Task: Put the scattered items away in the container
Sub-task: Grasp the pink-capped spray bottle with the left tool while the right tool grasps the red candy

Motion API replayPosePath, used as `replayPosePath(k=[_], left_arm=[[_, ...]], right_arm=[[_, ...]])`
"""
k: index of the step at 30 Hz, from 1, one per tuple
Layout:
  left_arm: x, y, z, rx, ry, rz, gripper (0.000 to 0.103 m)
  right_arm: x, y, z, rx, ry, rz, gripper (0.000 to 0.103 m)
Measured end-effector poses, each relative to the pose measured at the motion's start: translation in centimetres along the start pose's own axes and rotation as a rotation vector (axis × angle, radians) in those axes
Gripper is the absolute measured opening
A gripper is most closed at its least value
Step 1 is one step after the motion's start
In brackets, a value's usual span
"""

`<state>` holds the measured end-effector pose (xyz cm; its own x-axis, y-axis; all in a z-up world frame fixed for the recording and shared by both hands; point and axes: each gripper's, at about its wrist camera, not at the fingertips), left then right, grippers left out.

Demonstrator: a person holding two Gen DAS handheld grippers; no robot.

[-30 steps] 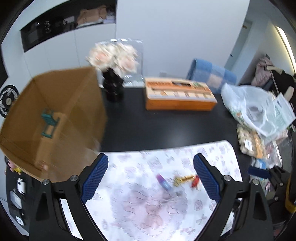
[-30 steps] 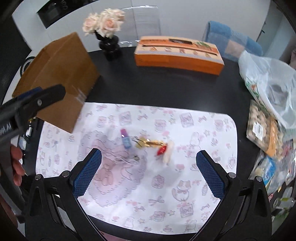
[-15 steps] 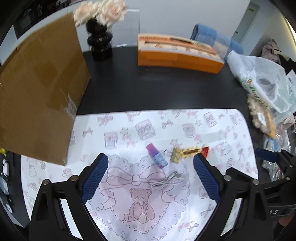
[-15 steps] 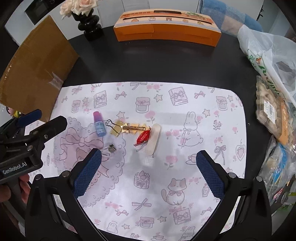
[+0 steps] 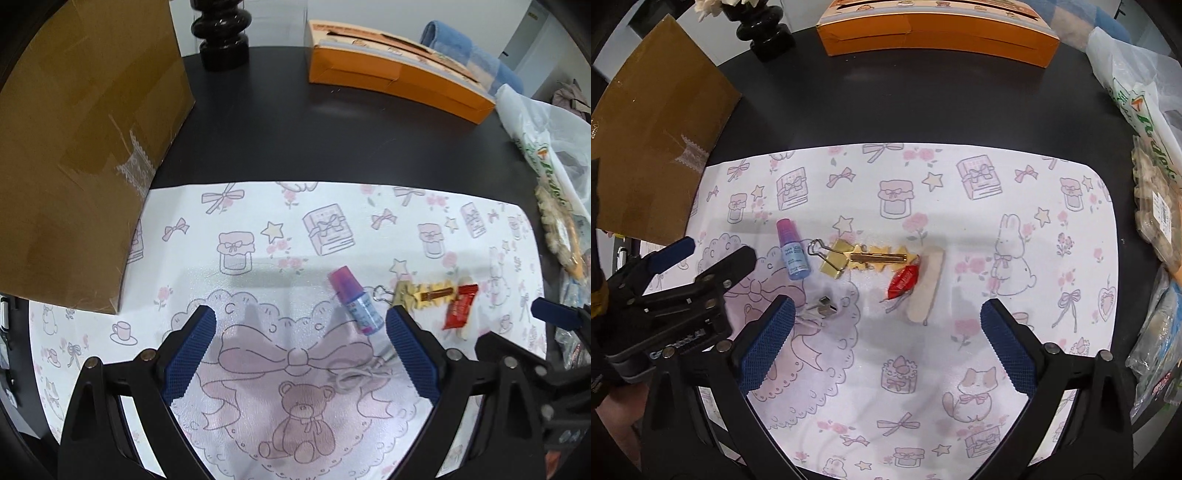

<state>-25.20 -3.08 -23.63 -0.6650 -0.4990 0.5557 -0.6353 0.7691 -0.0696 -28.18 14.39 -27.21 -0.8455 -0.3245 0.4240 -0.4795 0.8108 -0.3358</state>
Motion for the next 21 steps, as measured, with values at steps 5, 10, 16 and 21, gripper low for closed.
replayPosePath(k=[5,10,16,21], left_arm=[[0.0,0.6,1.6,-0.007,-0.021,-0.009,0.093],[-0.3,1.1,3.3,0.006,-0.058,-0.013,0.092],[-0.5,1.4,4.7,0.024,-0.082,-0.007,0.08],[-0.6,1.6,5.3,0.021,-0.1,0.011,0.075]], right_arm=[[-0.7,0.4,0.8,-0.001,-0.027,0.007,0.096],[-1.3,1.5,2.1,-0.016,-0.052,0.027,0.088],[-1.3,2.3,3.2,-0.015,-0.055,0.053,0.078],[-0.8,1.7,3.4,-0.017,-0.05,0.037,0.078]])
Point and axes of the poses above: each gripper's, at about its wrist camera, not at the fingertips, and z roughly the way its jaws point, y to its right, x to its top, and after that the axes turned 15 degrees about y, right-handed
